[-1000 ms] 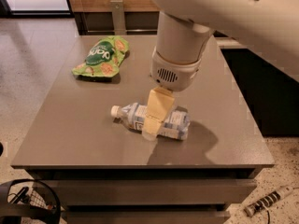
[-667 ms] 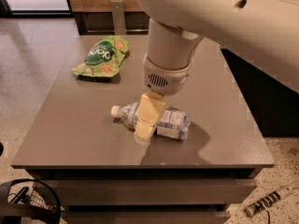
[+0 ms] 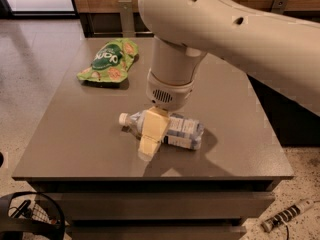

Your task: Place blue plastic bottle upright

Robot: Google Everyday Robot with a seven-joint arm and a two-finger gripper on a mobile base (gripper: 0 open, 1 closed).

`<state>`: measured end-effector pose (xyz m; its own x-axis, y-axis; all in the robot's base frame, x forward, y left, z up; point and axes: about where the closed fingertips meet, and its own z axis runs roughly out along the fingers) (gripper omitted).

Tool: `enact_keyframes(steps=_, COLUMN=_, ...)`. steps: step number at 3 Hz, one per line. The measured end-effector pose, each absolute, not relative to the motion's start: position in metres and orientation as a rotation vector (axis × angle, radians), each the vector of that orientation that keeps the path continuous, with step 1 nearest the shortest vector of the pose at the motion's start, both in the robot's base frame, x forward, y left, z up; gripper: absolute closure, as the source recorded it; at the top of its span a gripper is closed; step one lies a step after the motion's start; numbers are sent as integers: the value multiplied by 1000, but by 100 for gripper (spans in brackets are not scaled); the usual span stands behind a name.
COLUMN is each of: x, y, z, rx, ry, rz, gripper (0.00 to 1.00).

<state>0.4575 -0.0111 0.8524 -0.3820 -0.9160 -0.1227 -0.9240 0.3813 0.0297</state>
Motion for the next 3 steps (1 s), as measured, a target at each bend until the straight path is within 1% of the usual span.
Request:
enact_keyframes(steps=1, x=459, y=-5, z=844, rx=-1742, ry=2478, rz=130, gripper=0)
enact_keyframes(steps=2, x=460, y=1, z=836, rx=-1785, ry=2420, rz=132, gripper=14)
enact_keyframes(steps=3, x=459, y=1, z=837, rx=-1785, ry=2418, rz=130, gripper=37)
